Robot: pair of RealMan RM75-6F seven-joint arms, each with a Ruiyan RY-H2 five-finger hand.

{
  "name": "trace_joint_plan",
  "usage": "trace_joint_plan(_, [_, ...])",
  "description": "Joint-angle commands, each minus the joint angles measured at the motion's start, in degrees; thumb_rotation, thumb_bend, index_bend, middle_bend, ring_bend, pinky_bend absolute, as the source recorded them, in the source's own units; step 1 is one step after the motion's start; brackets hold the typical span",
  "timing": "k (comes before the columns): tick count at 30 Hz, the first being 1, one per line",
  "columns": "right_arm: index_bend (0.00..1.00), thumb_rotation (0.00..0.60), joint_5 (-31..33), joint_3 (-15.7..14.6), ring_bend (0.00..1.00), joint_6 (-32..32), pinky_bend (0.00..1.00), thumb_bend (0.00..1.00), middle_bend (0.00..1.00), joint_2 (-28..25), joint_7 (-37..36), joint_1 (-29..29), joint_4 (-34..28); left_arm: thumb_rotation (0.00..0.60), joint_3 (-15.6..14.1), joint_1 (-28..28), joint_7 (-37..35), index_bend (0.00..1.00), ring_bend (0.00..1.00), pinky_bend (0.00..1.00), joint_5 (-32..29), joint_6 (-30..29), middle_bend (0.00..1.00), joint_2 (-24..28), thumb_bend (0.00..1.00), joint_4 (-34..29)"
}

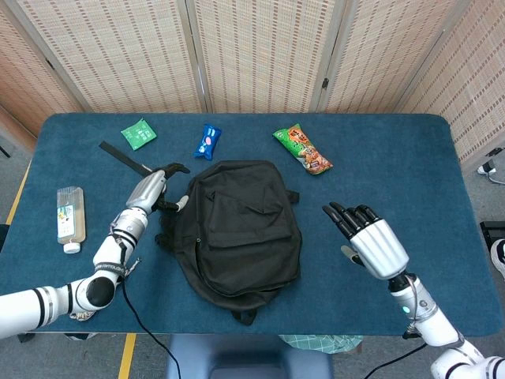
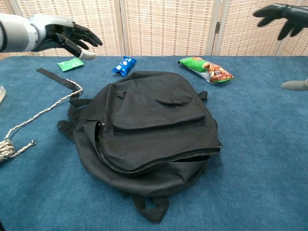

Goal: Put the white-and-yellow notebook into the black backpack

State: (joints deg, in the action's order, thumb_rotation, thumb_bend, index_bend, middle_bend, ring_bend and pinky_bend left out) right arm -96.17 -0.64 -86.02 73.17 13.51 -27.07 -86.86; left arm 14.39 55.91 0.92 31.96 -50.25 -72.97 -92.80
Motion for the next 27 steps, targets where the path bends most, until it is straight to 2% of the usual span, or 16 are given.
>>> trace_joint_plan(1, [0.14,0.6,3.0,-0.2,0.35,2.0,0.33,0.23,0.23,-4.2,-5.0,1.8,-2.1,0.6,-4.7,-7.9,0.5,0.28,0.14,0.01,13.0,-10.4,0.17,2.0,0.45,-4.2])
trace_joint_plan(3, [0.14,0.6,4.2,-0.7,0.34,2.9,0.31,0.23,0.21,-5.7,-7.1,2.8,-2.5,0.6,-6.3,-11.1,-0.7,0.29,0.14,0.01,17.9,-13.9,0.17,2.8,0.45,-5.2])
trace_joint_plan(7, [0.08,0.6,6.3,-1.7,0.22,4.8,0.18,0.23,0.09,-8.6,-10.9,4.5,-4.0,0.6,-9.5,-16.9,-2.2,0.28,0.13,0.0,26.4,-20.1,0.17,4.0,0.45,-5.6])
trace_joint_plan(12, [0.01,0.6,7.1,-2.4,0.15,3.6,0.09,0.23,0.05,-10.4,-15.7,7.7,-3.9,0.6,-13.3,-24.1,-2.6,0.24,0.13,0.0,35.3,-28.8,0.17,4.5,0.45,-5.3])
trace_joint_plan(23, [0.0,0.6,11.8,-2.1,0.14,-3.6,0.07,0.23,0.05,-11.0,-14.4,17.2,-4.0,0.6,-18.8,-37.7,-1.0,0.25,0.12,0.0,42.8,-40.9,0.17,4.6,0.45,-6.3])
trace_joint_plan(27, [0.0,0.6,13.5,-1.3,0.15,-5.1,0.08,0.23,0.06,-10.5,-14.4,19.6,-3.6,0.6,-20.3,-40.6,2.6,0.25,0.12,0.0,44.0,-41.9,0.17,4.9,0.45,-7.2])
